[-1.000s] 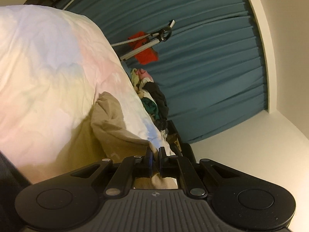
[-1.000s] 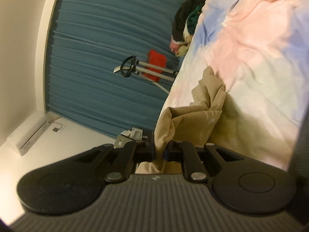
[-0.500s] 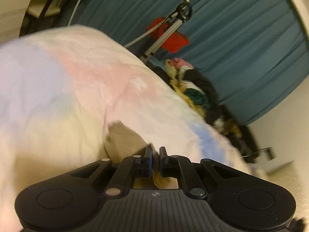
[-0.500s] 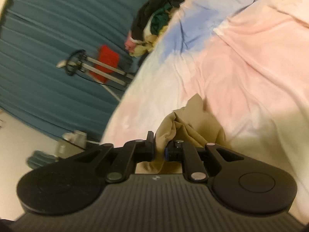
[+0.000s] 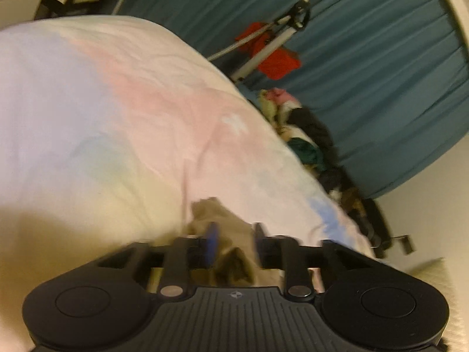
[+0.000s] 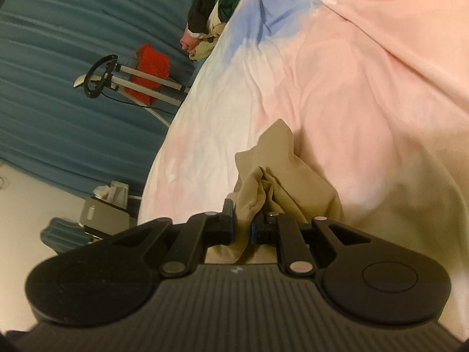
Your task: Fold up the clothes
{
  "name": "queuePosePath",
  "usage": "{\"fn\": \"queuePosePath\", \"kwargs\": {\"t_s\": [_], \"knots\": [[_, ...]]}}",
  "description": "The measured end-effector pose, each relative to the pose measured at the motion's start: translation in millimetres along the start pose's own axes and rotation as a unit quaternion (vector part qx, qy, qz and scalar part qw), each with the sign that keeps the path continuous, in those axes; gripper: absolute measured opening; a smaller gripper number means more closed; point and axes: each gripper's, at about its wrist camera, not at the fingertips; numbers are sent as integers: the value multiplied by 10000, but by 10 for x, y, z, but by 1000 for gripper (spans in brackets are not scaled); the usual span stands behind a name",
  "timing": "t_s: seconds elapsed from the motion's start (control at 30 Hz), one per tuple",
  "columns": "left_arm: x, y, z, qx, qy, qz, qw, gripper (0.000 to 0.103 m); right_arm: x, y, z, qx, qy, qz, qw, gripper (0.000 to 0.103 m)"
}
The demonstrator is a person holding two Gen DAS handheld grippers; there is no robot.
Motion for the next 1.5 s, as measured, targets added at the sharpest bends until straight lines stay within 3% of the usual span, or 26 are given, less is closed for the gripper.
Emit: {"fn": "queuePosePath", "kwargs": {"t_s": [0.1, 0.23, 0.33, 0.4, 0.5, 0.57, 0.7, 0.83, 0.93, 1.0, 1.1, 1.2, 1.3, 1.33, 1.4, 1.43, 1.47, 1.5], "knots": [[-56, 15, 9, -219, -100, -132, 9996, 63, 12, -9, 79, 132, -187, -111, 9997, 14], [-162, -54, 117, -144, -582, -306, 9977, 64, -2, 30, 94, 273, -265, -160, 9991, 14], [-256, -80, 247, -123, -1186, -250, 9925, 52, -4, 75, 78, 369, -255, -152, 9989, 14], [-321, -61, 353, -69, -1599, -255, 9868, 33, -12, 118, 62, 462, -247, -127, 9985, 14], [-398, 27, 461, 82, -1913, -318, 9810, 32, -15, 165, 54, 671, -293, -150, 9972, 14], [-387, 50, 444, 58, -1785, -383, 9832, 33, -13, 187, 48, 720, -300, -155, 9968, 14], [-340, 78, 373, 61, -1373, -585, 9888, 58, -30, 184, 55, 719, -319, -136, 9968, 14], [-341, 71, 314, -18, -1171, -740, 9904, 61, -31, 196, 31, 753, -240, -109, 9968, 14], [-372, 13, 316, 130, -1304, -767, 9884, 56, -27, 195, 10, 803, -177, -104, 9966, 15], [-408, -6, 345, 236, -1503, -684, 9860, 36, -22, 187, 6, 830, -165, -109, 9964, 15], [-444, 26, 438, 262, -1907, -442, 9803, 13, -2, 178, -4, 843, -121, -99, 9963, 15], [-397, 60, 599, 258, -2279, -71, 9733, 11, 73, 145, -74, 978, -31, -64, 9952, 15], [-280, -7, 703, 311, -2345, 364, 9709, 11, 132, 70, -223, 967, 279, -9, 9949, 15], [-244, -58, 700, 307, -2317, 432, 9713, 11, 146, 43, -276, 936, 407, 10, 9948, 18], [-192, -178, 664, 387, -2272, 307, 9726, 16, 158, -3, -371, 880, 685, 8, 9938, 41], [-187, -213, 645, 418, -2271, 208, 9728, 18, 126, 29, -414, 928, 854, -2, 9920, 69], [-203, -215, 630, 423, -2293, 118, 9724, 30, 93, 61, -457, 977, 1024, -13, 9899, 87], [-219, -218, 615, 427, -2315, 29, 9719, 50, 61, 93, -500, 1025, 1193, -23, 9876, 87]]}}
Point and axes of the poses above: each gripper's, at about its wrist camera, not at the fingertips, and y roughly against the way its jaws point, z to its right, x to its top, and after that the axes turned 11 degrees about -x, right-handed
